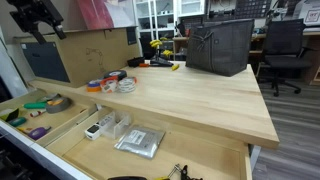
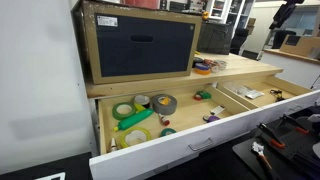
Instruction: Remove the grey tape from the drawer
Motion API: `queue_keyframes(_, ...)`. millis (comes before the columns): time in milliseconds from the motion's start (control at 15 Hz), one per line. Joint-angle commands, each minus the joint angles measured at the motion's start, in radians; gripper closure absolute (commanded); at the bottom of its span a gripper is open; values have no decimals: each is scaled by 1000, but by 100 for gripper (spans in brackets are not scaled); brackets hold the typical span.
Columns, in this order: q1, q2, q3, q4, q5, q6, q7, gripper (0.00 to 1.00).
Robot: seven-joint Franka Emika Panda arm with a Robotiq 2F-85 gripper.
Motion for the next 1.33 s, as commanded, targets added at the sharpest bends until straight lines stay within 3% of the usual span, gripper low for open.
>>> queue_keyframes(0, -8, 1, 7, 1, 5, -1, -3, 0)
queue_keyframes(800, -14, -22, 15, -48, -6, 9, 7, 0)
queue_keyframes(1267, 2, -46, 102, -195, 5, 12, 151, 0)
